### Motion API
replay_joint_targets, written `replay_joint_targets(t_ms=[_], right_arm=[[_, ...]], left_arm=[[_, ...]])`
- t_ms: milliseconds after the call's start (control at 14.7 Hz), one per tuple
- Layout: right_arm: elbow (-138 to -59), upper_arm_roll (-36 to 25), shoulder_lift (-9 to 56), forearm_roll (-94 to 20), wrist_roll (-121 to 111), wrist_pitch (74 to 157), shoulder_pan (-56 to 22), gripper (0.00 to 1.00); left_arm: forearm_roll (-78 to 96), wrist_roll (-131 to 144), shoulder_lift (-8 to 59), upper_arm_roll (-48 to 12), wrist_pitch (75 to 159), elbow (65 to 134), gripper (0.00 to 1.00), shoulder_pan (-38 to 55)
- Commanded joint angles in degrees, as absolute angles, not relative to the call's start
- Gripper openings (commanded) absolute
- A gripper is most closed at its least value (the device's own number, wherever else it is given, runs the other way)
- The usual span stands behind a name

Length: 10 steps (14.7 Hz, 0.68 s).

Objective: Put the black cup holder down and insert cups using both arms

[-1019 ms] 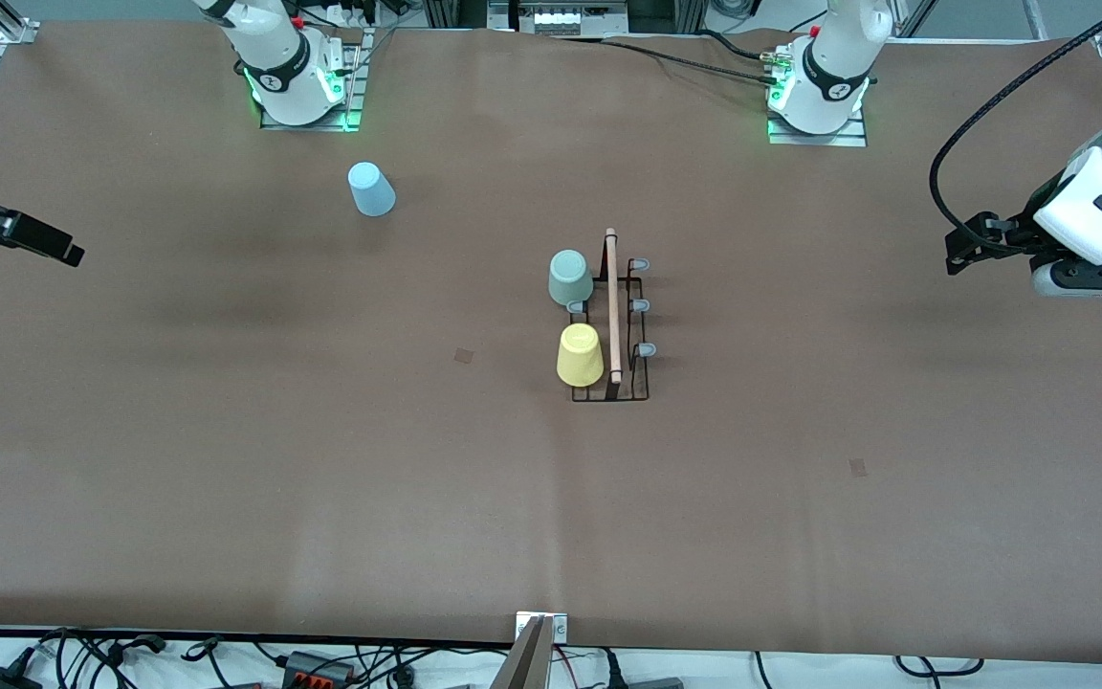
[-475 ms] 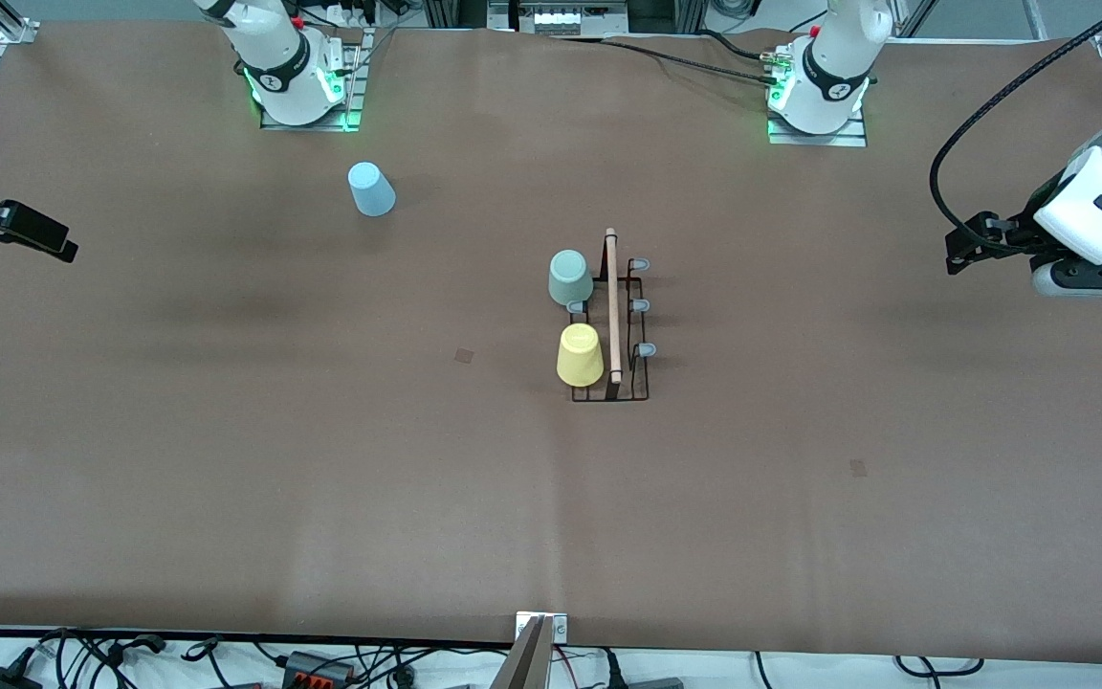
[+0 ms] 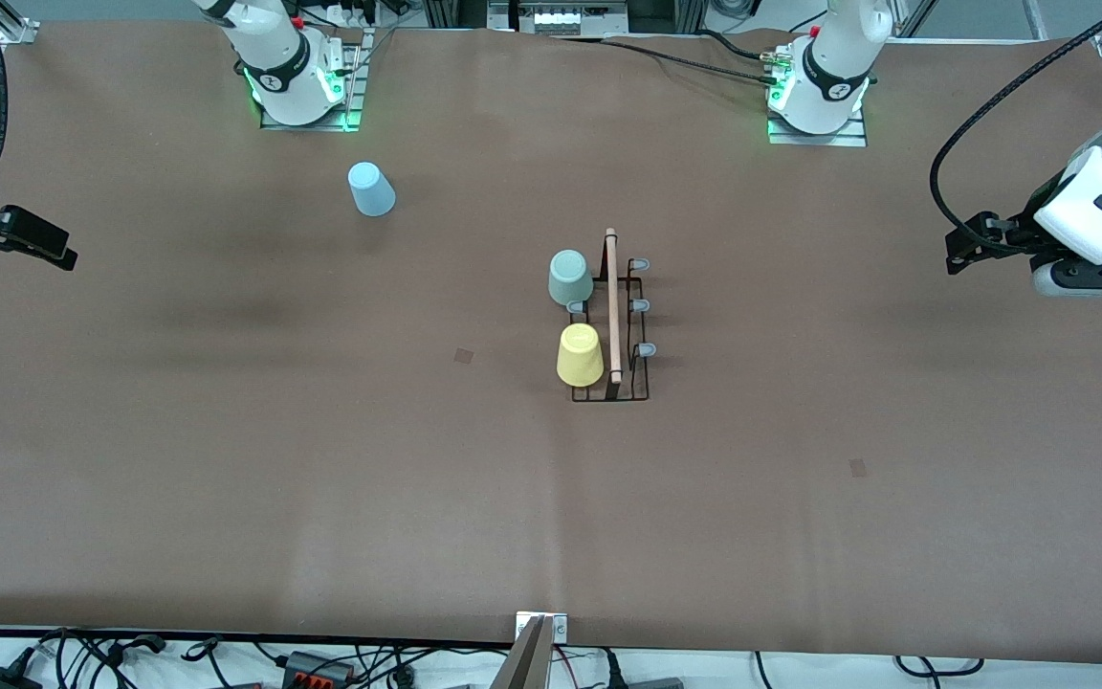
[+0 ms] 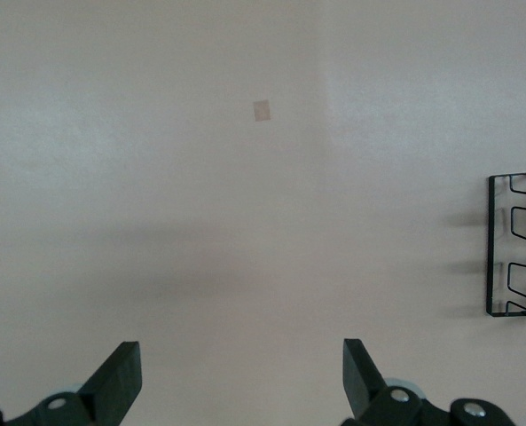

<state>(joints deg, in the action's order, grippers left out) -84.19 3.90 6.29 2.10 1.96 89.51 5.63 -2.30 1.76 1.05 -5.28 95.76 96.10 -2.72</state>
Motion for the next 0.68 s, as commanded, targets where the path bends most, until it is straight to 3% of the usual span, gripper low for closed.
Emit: replay_joint_targets(t_ms=[0,611], right_arm=[[-83.9,3.3,6.3,2.2,0.3,89.9,5.3,1.0],[-83.8,3.4,6.5,2.3,1.0,89.7,5.2,1.0]], left_arm=[[-1.1,0.2,0.4,-5.1,94.9,95.8,1.0,-2.9],[-1.1,0.2,0.4,-5.1,94.9,95.8,1.0,-2.9]])
